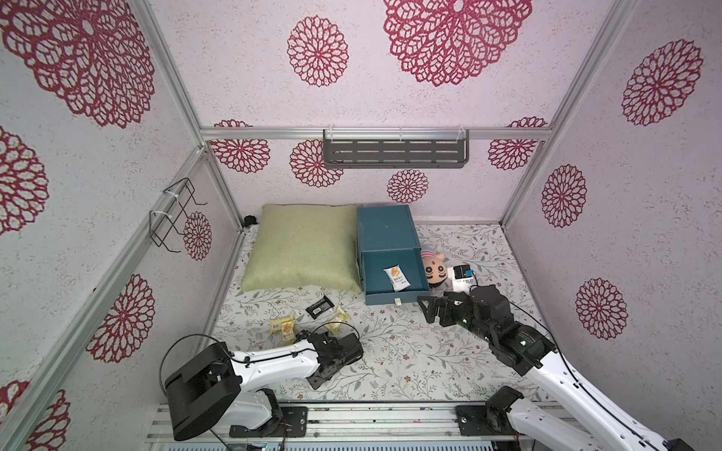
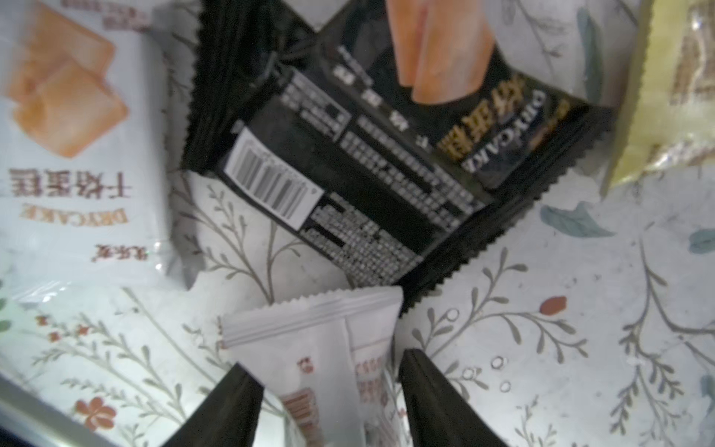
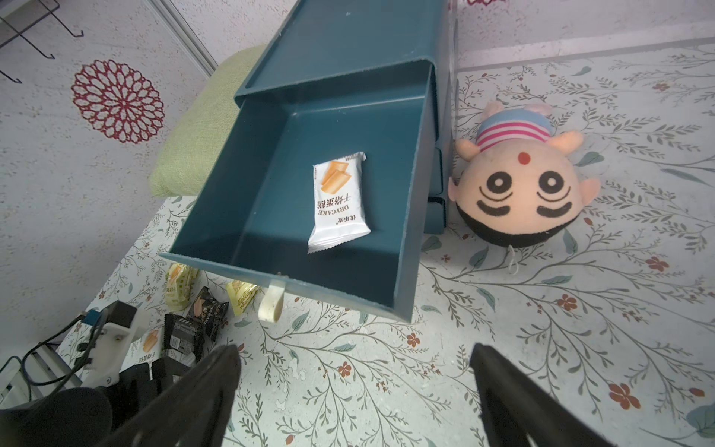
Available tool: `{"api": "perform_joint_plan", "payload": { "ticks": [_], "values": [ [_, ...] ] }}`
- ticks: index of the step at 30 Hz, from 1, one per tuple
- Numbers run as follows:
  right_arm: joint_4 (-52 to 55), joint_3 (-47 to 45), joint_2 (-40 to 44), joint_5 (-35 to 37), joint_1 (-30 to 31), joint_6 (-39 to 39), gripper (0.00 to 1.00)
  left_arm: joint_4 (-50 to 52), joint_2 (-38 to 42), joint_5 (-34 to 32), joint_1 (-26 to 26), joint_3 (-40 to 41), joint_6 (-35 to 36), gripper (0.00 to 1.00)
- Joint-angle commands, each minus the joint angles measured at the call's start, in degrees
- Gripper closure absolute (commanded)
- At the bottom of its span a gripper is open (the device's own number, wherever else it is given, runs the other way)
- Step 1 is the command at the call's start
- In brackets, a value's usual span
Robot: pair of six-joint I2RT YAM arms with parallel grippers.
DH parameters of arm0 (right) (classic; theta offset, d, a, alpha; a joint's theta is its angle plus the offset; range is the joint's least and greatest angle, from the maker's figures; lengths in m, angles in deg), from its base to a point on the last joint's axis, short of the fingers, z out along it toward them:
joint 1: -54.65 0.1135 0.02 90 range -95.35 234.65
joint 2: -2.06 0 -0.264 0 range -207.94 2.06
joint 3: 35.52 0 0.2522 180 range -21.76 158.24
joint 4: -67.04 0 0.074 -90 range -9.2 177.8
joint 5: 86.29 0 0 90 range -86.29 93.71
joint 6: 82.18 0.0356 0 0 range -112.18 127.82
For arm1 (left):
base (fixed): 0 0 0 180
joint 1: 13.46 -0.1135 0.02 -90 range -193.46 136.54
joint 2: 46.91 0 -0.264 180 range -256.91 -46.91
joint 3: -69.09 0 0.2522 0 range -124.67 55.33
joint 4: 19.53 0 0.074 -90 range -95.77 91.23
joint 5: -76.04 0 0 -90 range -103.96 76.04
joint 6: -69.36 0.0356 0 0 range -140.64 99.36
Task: Place the cookies into the drawer by color
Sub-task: Pick up the cookie at the center of the board.
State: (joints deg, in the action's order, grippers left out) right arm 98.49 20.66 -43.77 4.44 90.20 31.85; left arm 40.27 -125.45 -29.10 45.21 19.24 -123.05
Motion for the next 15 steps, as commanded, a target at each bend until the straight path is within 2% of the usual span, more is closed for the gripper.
{"api": "perform_joint_plan", "payload": {
  "ticks": [1, 5, 15],
  "values": [
    [-1.0, 0.3, 1.3, -0.9, -0.2, 0.6, 0.01, -3.4, -1.6, 0.9, 0.7, -0.9, 0.9, 0.48],
    [-1.3, -0.5, 1.4, -1.0, -0.2, 0.7, 0.01, -1.8, -1.7, -0.2, 0.7, -2.6, 1.4, 0.59],
    [-1.9, -2.3, 1.9, -1.3, -0.2, 1.3, 0.01, -0.8, -2.4, -2.6, 0.5, -6.1, 3.7, 0.66]
  ]
}}
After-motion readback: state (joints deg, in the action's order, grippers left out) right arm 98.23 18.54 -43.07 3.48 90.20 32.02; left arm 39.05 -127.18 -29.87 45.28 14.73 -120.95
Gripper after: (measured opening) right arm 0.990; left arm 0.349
